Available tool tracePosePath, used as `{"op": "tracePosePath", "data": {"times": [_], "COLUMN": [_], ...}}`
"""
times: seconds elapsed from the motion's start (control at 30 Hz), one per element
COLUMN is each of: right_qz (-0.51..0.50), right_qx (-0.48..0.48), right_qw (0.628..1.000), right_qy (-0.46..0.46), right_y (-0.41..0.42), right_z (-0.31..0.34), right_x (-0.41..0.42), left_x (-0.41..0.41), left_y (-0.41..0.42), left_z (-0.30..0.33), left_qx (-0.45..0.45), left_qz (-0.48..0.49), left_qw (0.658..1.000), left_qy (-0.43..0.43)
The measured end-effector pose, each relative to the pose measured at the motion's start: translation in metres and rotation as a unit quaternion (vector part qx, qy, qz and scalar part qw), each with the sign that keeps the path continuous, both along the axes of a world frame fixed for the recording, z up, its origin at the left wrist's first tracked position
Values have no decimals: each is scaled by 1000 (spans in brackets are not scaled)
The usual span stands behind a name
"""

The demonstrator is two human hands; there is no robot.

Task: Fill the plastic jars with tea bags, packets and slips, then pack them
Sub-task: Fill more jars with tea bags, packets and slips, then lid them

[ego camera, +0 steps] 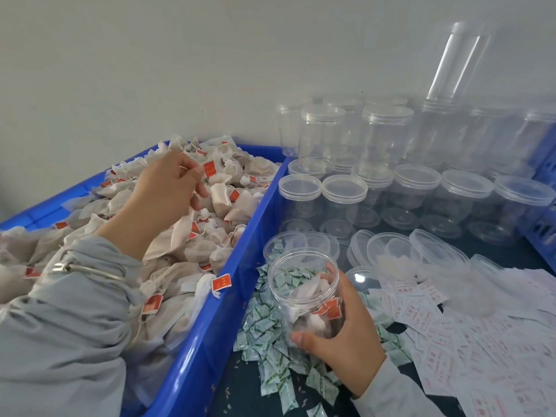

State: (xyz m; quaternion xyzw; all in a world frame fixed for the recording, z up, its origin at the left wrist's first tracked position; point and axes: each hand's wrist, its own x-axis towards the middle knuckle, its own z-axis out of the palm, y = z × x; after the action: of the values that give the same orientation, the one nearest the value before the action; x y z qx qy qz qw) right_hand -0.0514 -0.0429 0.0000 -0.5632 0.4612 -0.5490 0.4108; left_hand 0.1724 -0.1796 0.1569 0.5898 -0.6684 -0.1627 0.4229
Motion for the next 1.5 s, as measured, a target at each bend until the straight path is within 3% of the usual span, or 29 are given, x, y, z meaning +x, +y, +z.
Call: {"op": "tracePosePath", "data": {"times": [0.13, 0.27, 0.37, 0.47, 0.6, 0.73, 0.87, 1.0, 1.23, 1.4, 1.5], "right_qz": [-13, -21, -18, -18, -14, -9, -8, -4, -12, -18, -13], "right_qx": [-9, -9, -1, 6, 13, 17, 22, 26, 11, 1, 4], "right_qw": [1000, 999, 999, 999, 999, 1000, 999, 999, 1000, 1000, 1000], "right_qy": [19, 34, 30, 28, 27, 23, 27, 19, 11, 6, -7], "right_y": [-1, -2, -1, -1, 0, 1, 1, 0, -1, -1, -1], "right_z": [1, 1, 0, 0, 2, 4, 4, 4, 5, 6, 5], "right_x": [1, 1, 0, 0, 1, 0, 0, 0, 1, 2, 2], "left_x": [4, 13, 23, 27, 26, 20, -2, -29, -61, -70, -77], "left_y": [1, 7, 5, 1, 1, -3, 7, 26, 51, 54, 61], "left_z": [2, 2, 0, -3, -7, -7, -3, -1, -13, -28, -34], "left_qx": [28, 135, 104, 91, 132, 79, 6, 31, 51, 37, 60], "left_qz": [30, -31, -28, -14, -28, -7, -25, -170, -323, -290, -327], "left_qw": [986, 947, 917, 907, 909, 934, 991, 984, 945, 953, 937], "left_qy": [-164, -291, -383, -411, -395, -348, -135, 32, -4, -75, -111]}}
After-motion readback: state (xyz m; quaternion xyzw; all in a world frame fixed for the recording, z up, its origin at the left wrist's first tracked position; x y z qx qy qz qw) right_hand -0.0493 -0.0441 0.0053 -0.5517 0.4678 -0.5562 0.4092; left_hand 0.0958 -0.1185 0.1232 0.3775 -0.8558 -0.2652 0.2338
